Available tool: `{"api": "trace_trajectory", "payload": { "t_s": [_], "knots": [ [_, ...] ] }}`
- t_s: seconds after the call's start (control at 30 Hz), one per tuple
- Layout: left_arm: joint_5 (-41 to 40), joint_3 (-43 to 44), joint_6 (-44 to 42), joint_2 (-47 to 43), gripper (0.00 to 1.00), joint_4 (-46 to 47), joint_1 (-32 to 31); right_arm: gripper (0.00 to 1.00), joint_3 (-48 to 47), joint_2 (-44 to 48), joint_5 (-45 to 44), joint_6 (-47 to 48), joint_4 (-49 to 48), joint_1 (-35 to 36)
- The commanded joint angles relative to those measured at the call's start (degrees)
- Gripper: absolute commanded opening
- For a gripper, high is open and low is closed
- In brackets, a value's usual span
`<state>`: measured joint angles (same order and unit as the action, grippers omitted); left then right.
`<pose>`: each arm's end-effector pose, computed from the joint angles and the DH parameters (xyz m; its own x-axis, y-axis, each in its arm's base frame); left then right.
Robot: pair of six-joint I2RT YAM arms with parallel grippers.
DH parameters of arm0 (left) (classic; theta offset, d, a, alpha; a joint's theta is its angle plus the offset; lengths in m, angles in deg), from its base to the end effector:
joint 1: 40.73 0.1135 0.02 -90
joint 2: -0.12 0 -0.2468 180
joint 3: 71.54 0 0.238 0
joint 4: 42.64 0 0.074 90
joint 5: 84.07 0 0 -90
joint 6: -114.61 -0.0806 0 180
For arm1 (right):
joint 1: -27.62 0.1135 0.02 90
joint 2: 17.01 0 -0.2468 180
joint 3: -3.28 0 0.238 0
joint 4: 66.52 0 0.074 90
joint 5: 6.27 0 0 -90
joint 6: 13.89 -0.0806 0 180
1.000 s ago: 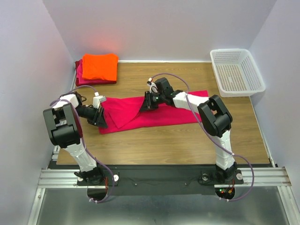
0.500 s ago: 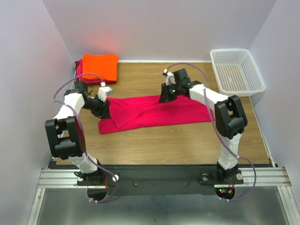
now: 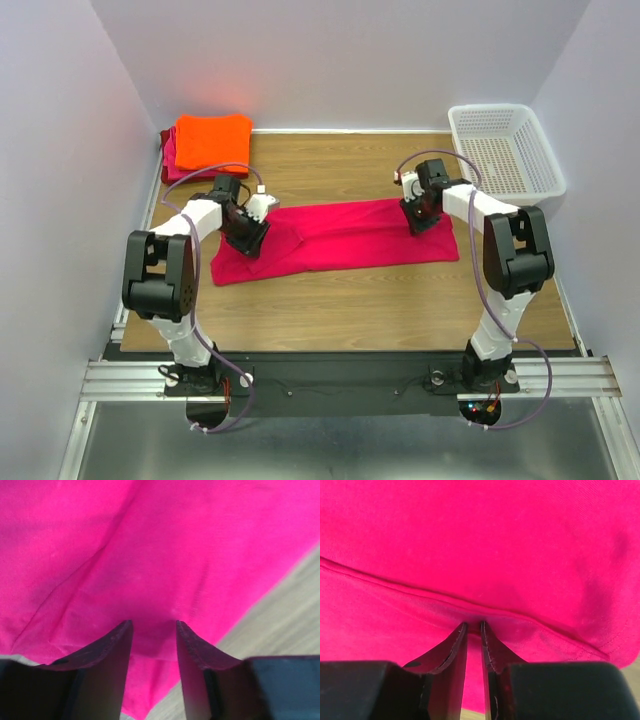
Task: Fold and stack the t-shirts
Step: Fold the tshirt
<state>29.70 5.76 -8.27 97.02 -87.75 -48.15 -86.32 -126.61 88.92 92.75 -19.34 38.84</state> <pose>0.3300 -0.0757 0.1451 -0.5961 0.5787 -0.5566 0.7294 0.6801 -0.0741 0.3775 0.0823 0.1224 -0.8009 -0.4496 -0.3955 -0.4775 0.8781 -0.0312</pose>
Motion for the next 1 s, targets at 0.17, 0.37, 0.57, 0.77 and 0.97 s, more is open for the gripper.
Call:
{"api": "trace_trajectory", "payload": {
  "t_s": [0.17,0.37,0.57,0.77,0.97],
  "knots": [
    [-9.26,16.09,-0.33,15.56,0.39,-0.17,-2.59,0.22,11.01,1.41,-9.67,12.34,12.48,0.38],
    [-9.53,41.85,-2.10,30.43,0.38,-4.38,-6.64,0.23,13.14,12.27,4.06,22.98,27.40,1.60],
    [-4.61,64.40,9.92,36.35,0.49,-0.01,-4.89,0.22,1.89,16.00,16.25,27.74,34.84,0.30],
    [-2.94,41.86,21.88,20.03,0.50,9.40,-5.85,0.13,-0.67,9.77,10.38,23.36,28.09,-1.91],
    [-6.10,29.34,31.29,14.98,0.29,10.81,-6.73,0.09,-0.15,3.96,6.06,20.45,24.47,-1.82]
  ]
}}
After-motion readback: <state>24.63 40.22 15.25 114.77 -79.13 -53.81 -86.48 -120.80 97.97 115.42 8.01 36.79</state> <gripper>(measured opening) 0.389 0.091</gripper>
